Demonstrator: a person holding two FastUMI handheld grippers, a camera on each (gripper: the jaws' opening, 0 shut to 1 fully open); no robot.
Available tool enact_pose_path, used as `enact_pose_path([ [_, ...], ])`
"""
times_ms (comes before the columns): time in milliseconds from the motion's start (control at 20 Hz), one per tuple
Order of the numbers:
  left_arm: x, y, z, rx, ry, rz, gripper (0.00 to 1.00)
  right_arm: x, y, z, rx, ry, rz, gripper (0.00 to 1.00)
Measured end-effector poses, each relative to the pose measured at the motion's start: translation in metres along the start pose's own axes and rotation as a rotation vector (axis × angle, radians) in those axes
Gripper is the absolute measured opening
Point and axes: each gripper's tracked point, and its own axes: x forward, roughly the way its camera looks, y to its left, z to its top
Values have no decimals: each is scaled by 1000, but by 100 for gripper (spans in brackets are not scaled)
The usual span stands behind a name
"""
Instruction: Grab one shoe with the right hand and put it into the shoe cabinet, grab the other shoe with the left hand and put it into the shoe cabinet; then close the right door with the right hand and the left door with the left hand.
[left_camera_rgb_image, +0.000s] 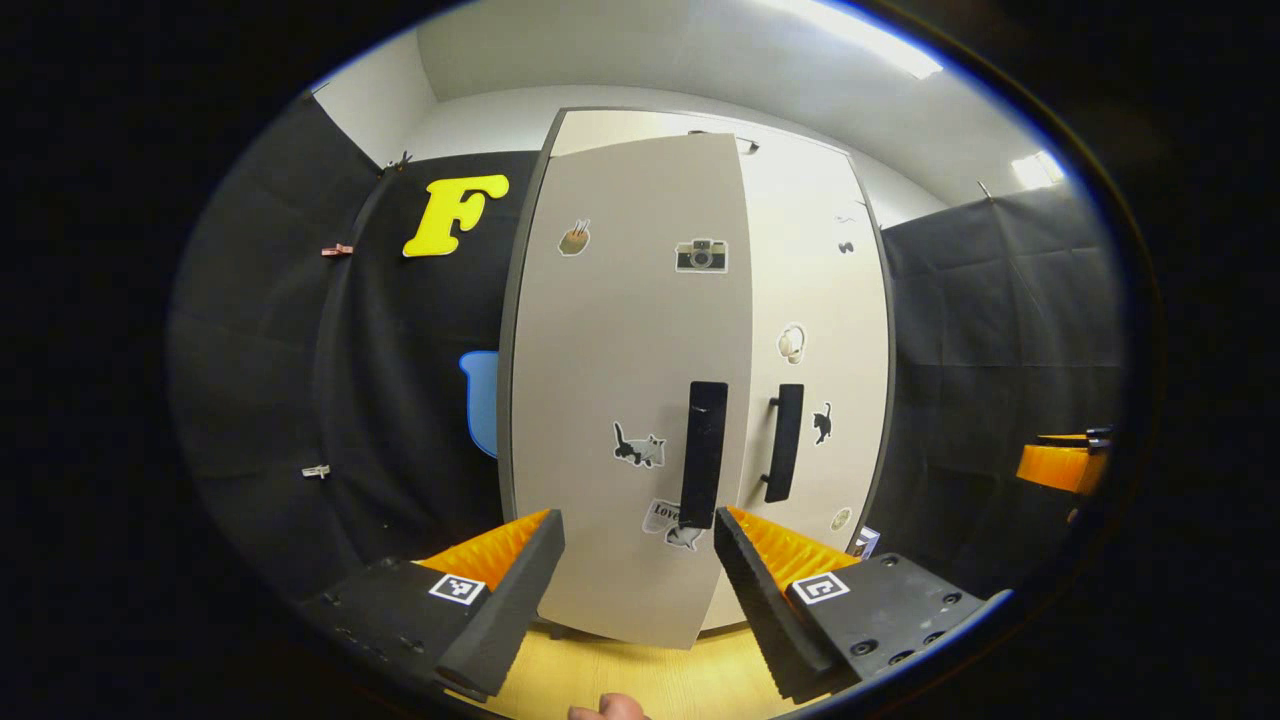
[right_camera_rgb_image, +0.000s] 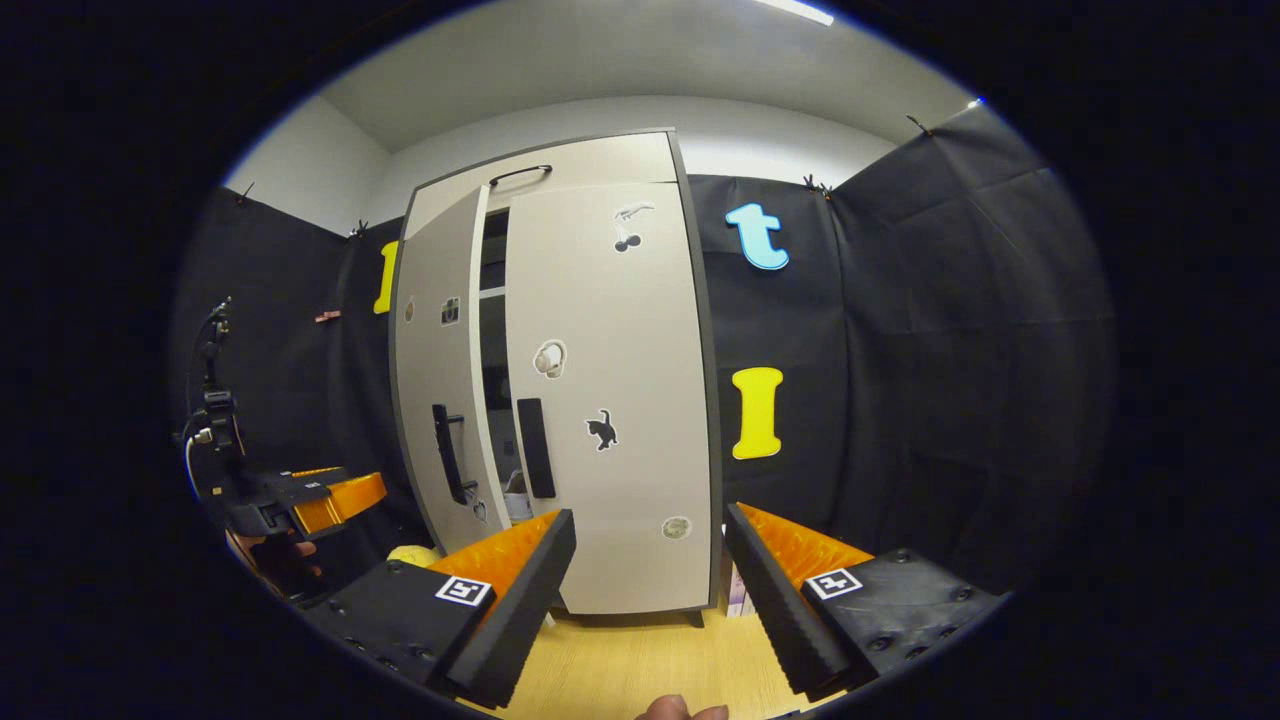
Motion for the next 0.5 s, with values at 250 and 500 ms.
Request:
enact_pose_path([
  [250,-39,-2,18,-14,-19,5,95,0,15,6,5,-21,-5,98],
  [500,-67,1,30,-5,-34,17,95,-4,23,11,0,-40,-35,98],
])
